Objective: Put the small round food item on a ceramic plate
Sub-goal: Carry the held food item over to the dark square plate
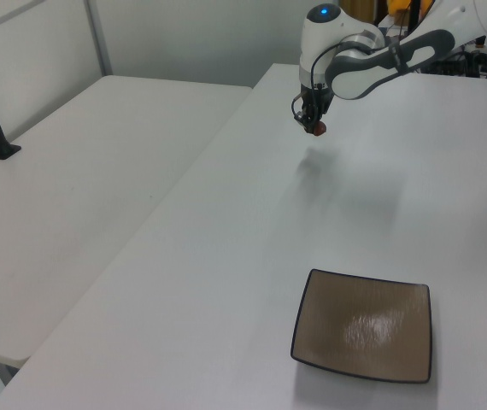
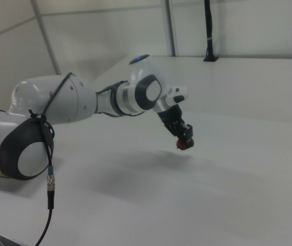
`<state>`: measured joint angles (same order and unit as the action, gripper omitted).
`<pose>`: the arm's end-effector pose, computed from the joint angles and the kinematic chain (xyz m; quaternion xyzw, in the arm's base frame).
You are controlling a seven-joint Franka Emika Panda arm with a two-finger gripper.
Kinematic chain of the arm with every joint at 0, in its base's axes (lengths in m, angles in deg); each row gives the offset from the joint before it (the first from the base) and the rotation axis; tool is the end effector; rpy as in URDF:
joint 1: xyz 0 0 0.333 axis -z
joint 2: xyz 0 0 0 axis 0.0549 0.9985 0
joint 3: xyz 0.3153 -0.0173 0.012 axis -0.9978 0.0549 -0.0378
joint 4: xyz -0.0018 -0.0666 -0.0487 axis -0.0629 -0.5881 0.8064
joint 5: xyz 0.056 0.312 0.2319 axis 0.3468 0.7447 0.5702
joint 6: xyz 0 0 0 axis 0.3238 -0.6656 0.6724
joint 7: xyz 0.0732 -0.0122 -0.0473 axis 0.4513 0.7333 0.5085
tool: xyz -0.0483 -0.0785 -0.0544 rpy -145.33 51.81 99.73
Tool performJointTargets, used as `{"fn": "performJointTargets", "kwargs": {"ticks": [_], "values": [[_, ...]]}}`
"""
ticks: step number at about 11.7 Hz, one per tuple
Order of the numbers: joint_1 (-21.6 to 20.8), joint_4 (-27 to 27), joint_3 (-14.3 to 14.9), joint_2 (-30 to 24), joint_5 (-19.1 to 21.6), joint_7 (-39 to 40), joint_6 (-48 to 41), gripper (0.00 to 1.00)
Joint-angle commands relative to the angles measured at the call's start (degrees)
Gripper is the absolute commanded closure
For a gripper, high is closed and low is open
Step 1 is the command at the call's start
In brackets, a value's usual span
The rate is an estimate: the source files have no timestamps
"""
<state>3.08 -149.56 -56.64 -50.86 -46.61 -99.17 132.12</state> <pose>0.7408 -0.0661 0.3559 0.9746 -0.1395 0.1085 0.1377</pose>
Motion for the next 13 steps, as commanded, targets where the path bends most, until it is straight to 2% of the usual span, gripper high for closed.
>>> {"fn": "performJointTargets", "kwargs": {"ticks": [1,3,5,7,10,13], "values": [[-1.0,-1.5,-5.3,-6.5,2.3,2.1,-12.9,0.93],[-3.3,-2.1,-6.4,-10.2,6.2,1.9,-16.8,0.93],[-9.0,-2.1,-6.5,-11.0,9.7,1.3,-19.3,0.93],[-12.7,-2.1,-7.7,-11.0,12.8,-3.4,-19.4,0.93],[-16.9,-2.1,-13.9,-11.0,13.0,-11.3,-19.4,0.92],[-21.0,-2.5,-17.4,-10.8,12.9,-15.7,-18.7,0.92]]}}
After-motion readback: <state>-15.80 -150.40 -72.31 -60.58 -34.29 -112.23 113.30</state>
